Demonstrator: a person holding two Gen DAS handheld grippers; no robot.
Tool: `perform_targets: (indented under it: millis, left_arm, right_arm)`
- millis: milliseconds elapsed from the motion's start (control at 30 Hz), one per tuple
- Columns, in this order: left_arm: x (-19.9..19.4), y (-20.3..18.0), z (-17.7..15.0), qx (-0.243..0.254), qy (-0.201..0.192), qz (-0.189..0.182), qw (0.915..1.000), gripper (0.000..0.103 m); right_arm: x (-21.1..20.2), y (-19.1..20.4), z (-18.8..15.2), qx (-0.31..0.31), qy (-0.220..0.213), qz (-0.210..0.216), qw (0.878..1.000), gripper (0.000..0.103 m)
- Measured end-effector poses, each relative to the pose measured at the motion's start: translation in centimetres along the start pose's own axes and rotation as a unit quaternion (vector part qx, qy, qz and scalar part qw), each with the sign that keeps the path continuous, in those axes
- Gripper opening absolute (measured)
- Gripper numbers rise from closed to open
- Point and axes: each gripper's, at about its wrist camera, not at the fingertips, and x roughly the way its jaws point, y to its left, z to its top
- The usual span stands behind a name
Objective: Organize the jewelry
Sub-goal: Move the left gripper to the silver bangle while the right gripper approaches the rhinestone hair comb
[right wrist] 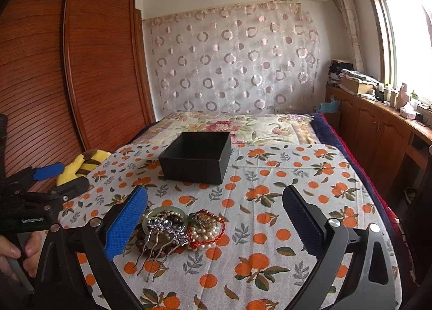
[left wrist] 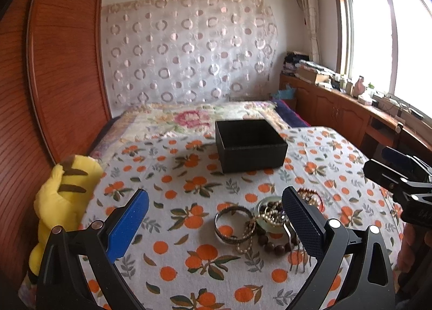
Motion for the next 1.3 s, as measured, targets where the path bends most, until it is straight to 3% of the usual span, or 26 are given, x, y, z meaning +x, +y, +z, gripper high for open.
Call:
perform_targets:
  millis: [200, 333, 533, 633, 767, 1067, 1200, 1300]
  left_arm:
    - [2.9, 0.7, -1.6, 0.004, 0.06, -0.021, 0.998, 0.095]
    - [4.7, 1.2, -2.7, 0.009, 0.089, -0.035, 0.9954, 0.095]
    - [6.8, 1.1, -3.5, 0.013, 0.122, -0.066, 0.9902, 0.095]
    - [7.6, 1.1, -3.7, 0.017, 0.135, -0.076, 0.9877, 0.085]
    - [8.7, 1.0, -3.9, 0.017, 0.156, -0.092, 0.9833, 0.081]
    - [10.4, 0.1, -4.1, 0.041, 0.175, -0.098, 0.9789, 0.079]
    - [11.0, 0.3, -3.7, 0.041, 0.179, -0.1, 0.978, 0.068]
    - [11.2, 0.2, -3.6, 0.045, 0.18, -0.102, 0.9773, 0.066]
  right_arm:
    - [1.0, -0.1, -1.3, -0.011, 0.022, 0.015, 1.0, 0.1]
    - [1.5, 0.2, -2.1, -0.02, 0.04, 0.031, 0.998, 0.087]
    - [2.6, 0.5, -3.5, -0.03, 0.07, 0.049, 0.996, 0.082]
    - [3.0, 0.6, -4.1, -0.031, 0.08, 0.053, 0.995, 0.081]
    - [3.6, 0.5, -4.7, -0.03, 0.091, 0.052, 0.994, 0.081]
    - [4.0, 0.0, -5.3, -0.027, 0.098, 0.046, 0.994, 0.082]
    - [4.1, 0.0, -5.5, -0.027, 0.1, 0.046, 0.994, 0.082]
    - [4.2, 0.0, -5.5, -0.026, 0.1, 0.046, 0.994, 0.082]
